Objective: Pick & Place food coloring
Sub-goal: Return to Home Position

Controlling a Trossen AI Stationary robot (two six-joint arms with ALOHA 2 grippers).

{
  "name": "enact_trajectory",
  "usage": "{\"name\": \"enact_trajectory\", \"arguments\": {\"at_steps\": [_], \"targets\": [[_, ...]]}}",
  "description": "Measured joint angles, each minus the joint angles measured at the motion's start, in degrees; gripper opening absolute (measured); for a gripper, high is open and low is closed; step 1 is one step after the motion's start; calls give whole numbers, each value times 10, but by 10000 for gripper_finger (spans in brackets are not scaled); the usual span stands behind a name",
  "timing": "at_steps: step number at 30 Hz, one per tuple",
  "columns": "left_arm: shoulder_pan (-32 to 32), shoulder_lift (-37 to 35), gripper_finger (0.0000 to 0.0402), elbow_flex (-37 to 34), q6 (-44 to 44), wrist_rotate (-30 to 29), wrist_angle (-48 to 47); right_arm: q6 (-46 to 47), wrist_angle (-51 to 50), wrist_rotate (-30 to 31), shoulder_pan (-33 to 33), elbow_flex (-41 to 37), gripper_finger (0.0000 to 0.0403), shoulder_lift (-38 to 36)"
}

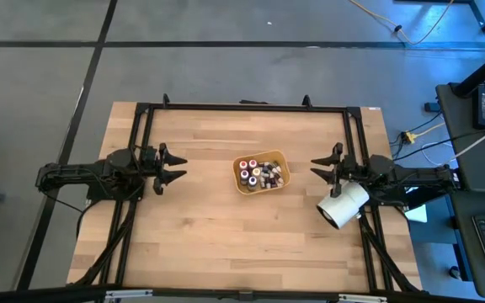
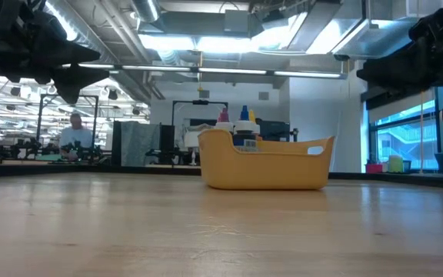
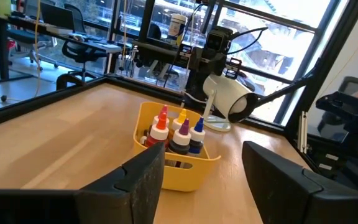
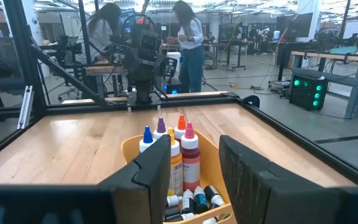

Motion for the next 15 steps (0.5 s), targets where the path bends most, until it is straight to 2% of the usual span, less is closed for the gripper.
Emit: {"name": "enact_trajectory", "arguments": {"at_steps": [15], "targets": [[0,0,211,0,0,0,0,0,0,0,0,0,138,0]]}}
